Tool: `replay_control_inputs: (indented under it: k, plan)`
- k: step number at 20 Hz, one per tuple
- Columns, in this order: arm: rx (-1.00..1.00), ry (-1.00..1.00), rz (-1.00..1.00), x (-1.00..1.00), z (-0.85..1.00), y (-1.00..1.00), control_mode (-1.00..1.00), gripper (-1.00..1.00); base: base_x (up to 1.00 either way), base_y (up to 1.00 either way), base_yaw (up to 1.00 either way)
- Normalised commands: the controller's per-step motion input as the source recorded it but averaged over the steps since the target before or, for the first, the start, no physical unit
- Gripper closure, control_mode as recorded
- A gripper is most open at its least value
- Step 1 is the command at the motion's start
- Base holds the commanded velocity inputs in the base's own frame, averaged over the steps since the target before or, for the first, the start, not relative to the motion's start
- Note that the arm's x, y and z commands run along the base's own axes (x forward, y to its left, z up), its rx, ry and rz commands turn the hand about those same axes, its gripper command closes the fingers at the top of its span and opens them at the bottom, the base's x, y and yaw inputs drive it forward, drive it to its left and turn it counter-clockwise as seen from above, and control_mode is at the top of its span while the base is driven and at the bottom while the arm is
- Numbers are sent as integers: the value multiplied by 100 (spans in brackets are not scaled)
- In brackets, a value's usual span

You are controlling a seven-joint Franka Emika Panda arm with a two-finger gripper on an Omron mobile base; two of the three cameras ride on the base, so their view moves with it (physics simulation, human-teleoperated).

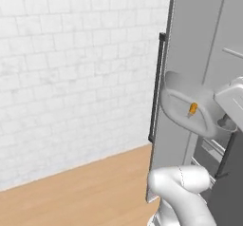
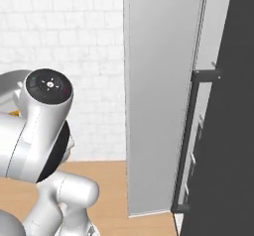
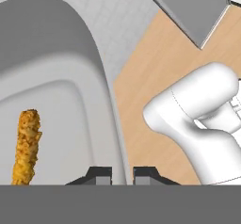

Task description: Take the meat container that has the shrimp and place it on the second highest rack of the freezer. Then take the vegetable container that has the sweet potato and potato and place it on the highest rack of the freezer.

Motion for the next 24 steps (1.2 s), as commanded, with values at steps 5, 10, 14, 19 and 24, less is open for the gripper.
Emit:
replay_control_inputs:
  k: [5, 10, 14, 19, 24]
  plan:
    - [0, 0, 0, 0, 0, 0, 100, 100, 38, 40, -50]
    - [0, 0, 0, 0, 0, 0, 100, 100, 0, 0, -59]
    - [0, 0, 0, 0, 0, 0, 100, 100, 0, 3, -59]
    - [0, 0, 0, 0, 0, 0, 100, 100, 0, 11, -61]
    - [0, 0, 0, 0, 0, 0, 100, 100, 1, 10, -61]
